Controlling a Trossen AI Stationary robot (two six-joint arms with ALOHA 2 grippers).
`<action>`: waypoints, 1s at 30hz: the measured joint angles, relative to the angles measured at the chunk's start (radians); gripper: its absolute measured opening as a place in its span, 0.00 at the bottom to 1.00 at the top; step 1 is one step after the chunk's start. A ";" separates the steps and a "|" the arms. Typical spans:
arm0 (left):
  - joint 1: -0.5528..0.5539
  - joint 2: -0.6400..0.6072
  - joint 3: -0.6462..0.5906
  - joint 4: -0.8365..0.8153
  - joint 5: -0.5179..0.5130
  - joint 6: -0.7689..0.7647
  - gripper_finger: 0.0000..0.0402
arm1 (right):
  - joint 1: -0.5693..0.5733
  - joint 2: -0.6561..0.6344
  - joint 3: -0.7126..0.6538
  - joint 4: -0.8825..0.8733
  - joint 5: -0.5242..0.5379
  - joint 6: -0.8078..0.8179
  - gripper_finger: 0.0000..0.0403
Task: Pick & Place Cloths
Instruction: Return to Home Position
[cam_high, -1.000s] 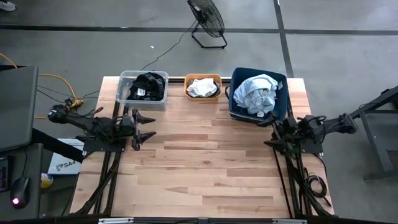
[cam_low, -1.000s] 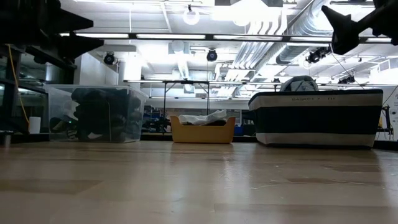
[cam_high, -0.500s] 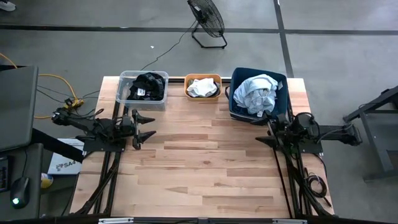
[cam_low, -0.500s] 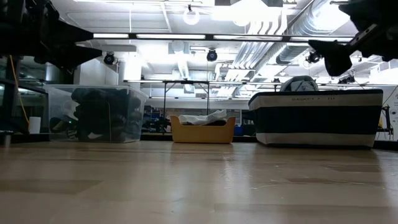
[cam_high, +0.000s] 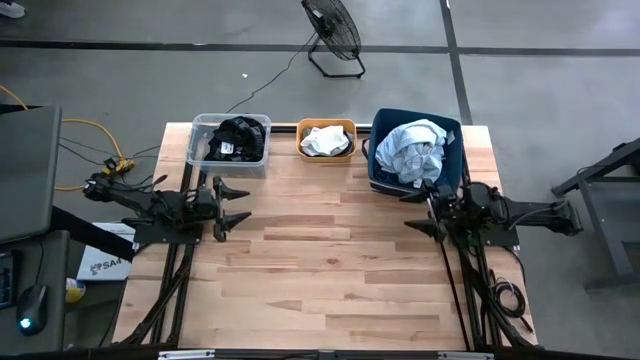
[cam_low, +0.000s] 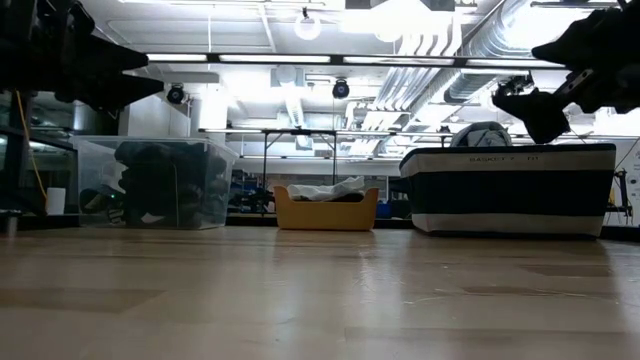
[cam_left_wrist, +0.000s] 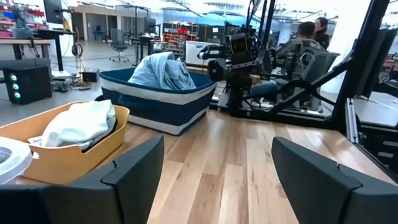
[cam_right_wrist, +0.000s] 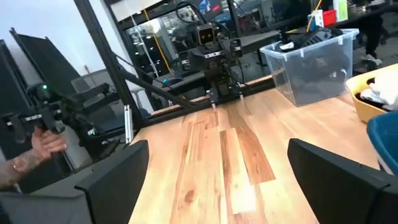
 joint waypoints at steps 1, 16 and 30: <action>0.000 0.000 0.000 0.000 0.000 0.000 0.73 | 0.000 0.000 0.000 0.000 0.002 0.003 0.93; 0.000 0.044 -0.001 0.000 -0.002 -0.053 0.73 | 0.000 0.000 -0.001 0.000 0.001 -0.003 0.93; 0.000 0.044 -0.001 0.000 -0.002 -0.053 0.73 | 0.000 0.000 -0.002 -0.002 0.001 -0.003 0.93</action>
